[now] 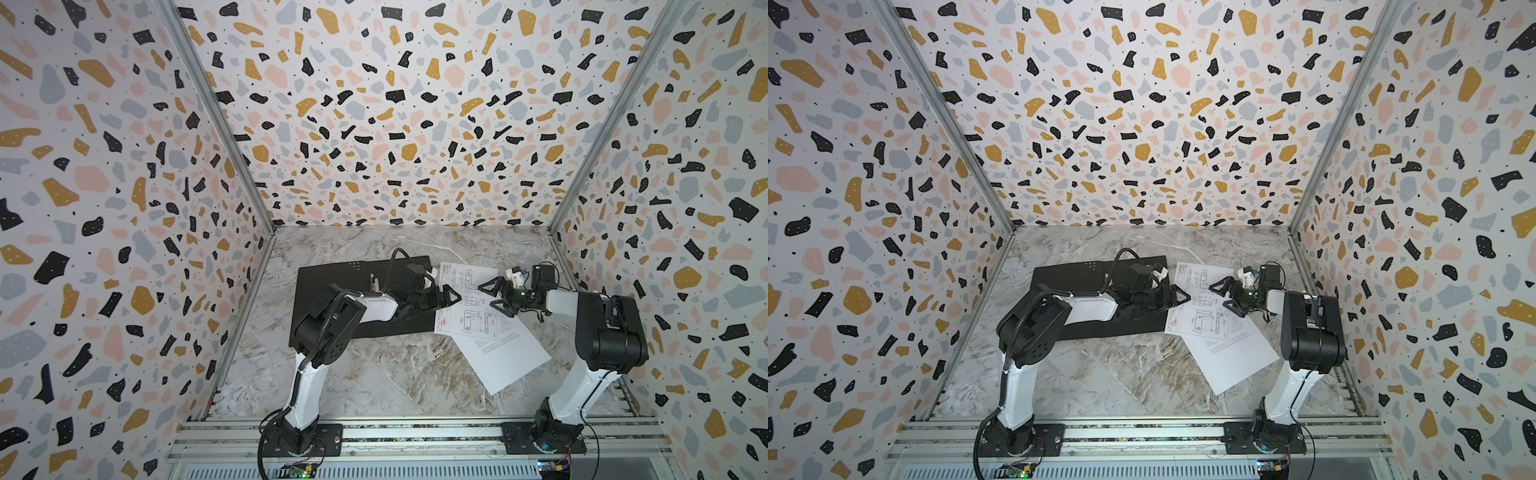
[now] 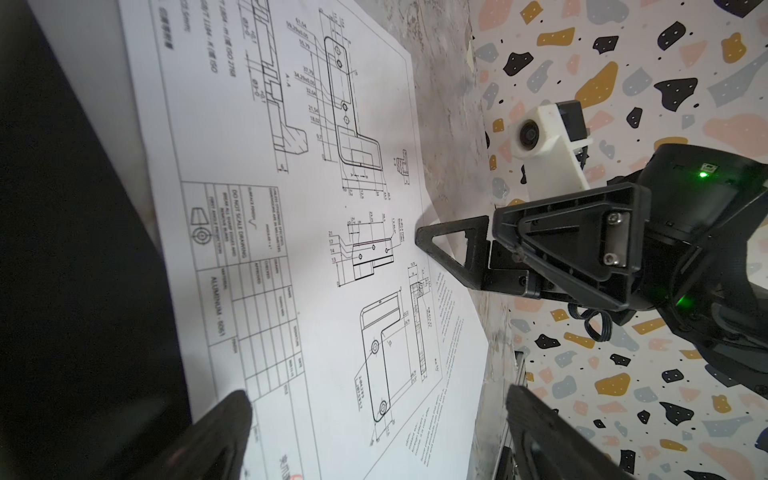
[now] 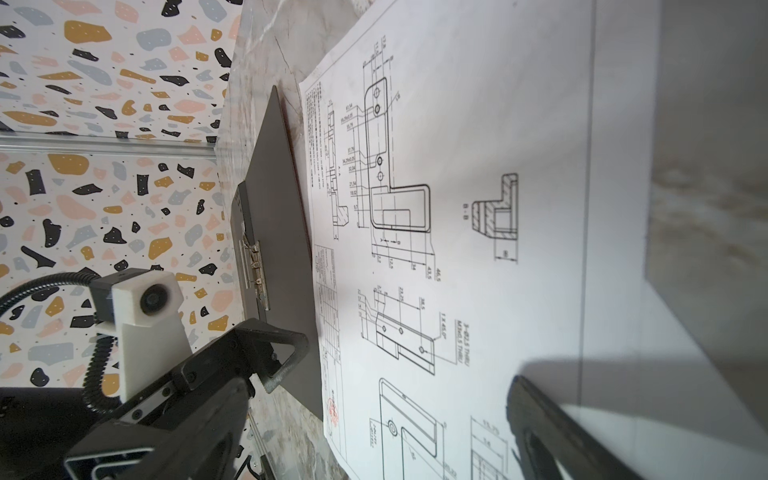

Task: Put the files into the folder

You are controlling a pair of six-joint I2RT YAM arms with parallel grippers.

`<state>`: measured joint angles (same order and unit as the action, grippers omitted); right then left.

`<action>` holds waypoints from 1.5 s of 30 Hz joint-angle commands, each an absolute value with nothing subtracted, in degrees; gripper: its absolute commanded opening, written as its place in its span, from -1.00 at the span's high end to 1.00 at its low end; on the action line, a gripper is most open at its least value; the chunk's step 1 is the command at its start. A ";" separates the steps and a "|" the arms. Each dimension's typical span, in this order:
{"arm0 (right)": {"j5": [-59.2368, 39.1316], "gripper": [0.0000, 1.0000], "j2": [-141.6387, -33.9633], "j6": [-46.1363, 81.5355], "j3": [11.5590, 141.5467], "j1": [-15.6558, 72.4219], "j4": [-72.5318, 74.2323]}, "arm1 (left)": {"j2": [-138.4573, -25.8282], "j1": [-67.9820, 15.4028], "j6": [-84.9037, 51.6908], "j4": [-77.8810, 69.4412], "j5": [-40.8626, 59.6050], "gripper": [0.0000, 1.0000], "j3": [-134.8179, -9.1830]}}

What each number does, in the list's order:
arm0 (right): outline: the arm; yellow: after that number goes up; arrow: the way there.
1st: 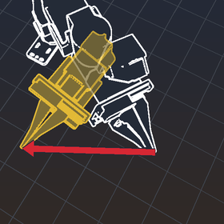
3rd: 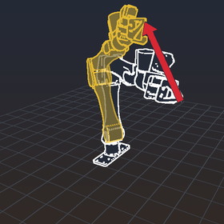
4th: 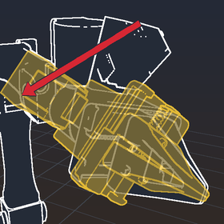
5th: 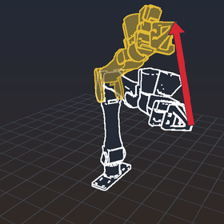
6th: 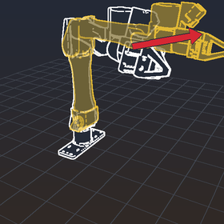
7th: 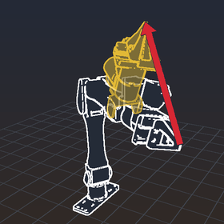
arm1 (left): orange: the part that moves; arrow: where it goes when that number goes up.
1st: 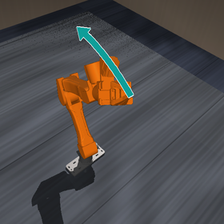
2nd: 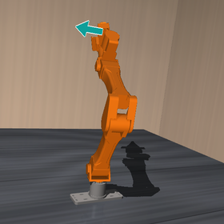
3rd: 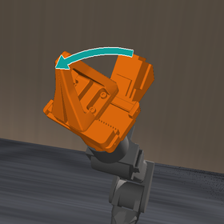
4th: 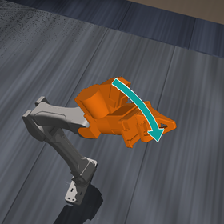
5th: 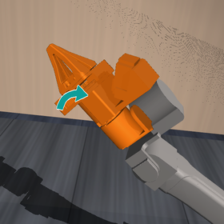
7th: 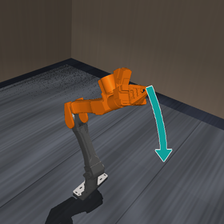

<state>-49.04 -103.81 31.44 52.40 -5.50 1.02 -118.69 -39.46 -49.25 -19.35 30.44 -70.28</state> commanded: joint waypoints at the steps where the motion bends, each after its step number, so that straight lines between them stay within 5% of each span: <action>1: -45.72 -0.95 -100.82 28.75 53.06 -5.19 -3.79 | -115.45 -38.71 -47.06 -17.00 28.20 -0.94 -70.43; 22: -38.91 -0.99 -96.23 22.70 49.64 -8.09 -7.44 | -119.80 -40.59 -36.31 -1.07 21.71 -0.95 -77.49; 45: -40.44 -1.00 -97.67 24.47 46.36 -5.28 -4.57 | -120.32 -42.45 -41.19 -6.65 27.10 -0.94 -75.21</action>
<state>-40.16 -97.25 24.01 48.03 -6.28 -2.76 -119.77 -42.15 -39.03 -3.55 24.86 -76.42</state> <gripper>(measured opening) 0.995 0.968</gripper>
